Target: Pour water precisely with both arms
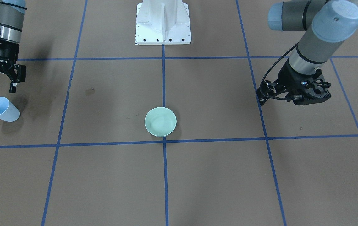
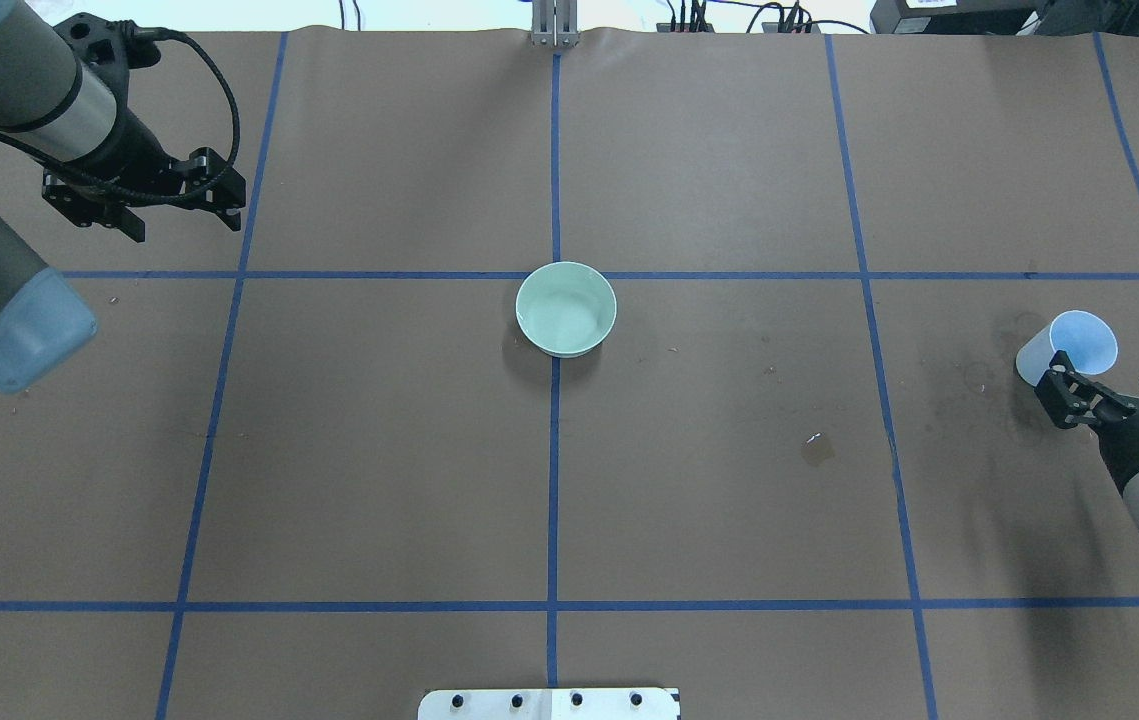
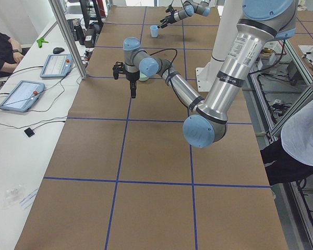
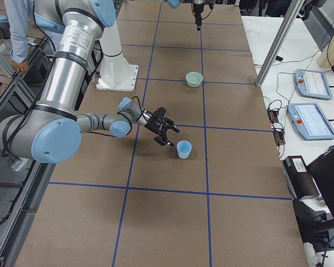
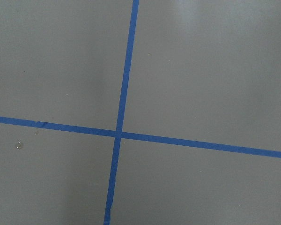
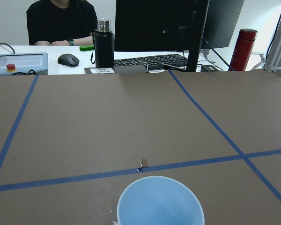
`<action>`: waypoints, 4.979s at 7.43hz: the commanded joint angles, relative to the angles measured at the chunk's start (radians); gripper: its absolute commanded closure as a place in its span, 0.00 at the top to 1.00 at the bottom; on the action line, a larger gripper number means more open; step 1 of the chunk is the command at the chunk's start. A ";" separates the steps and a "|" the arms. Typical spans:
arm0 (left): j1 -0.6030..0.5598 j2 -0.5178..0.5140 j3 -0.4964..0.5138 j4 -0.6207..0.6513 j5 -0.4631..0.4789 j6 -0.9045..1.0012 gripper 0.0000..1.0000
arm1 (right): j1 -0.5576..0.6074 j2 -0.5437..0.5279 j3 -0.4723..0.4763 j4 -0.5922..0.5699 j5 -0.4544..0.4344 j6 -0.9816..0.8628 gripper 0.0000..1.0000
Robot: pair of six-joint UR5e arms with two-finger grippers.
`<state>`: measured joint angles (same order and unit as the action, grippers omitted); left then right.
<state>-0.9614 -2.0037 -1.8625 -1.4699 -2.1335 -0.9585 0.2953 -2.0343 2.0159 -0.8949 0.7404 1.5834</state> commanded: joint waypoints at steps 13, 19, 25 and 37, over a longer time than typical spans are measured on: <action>0.346 -0.389 0.505 -0.445 0.191 -0.516 1.00 | 1.081 0.242 -0.213 -0.082 1.256 -1.229 0.99; 0.368 -0.421 0.582 -0.448 0.190 -0.459 0.24 | 1.228 0.286 -0.253 -0.292 1.534 -1.462 0.99; 0.293 -0.464 0.569 -0.387 0.083 -0.381 0.00 | 1.232 0.281 -0.253 -0.343 1.565 -1.462 0.99; -0.257 0.403 0.216 -0.355 -0.264 0.604 0.00 | 1.240 0.244 -0.238 -0.386 1.610 -1.490 0.99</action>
<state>-1.2119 -1.6695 -1.6707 -1.7292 -2.3974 -0.3669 1.5355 -1.7837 1.7750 -1.2857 2.3488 0.0935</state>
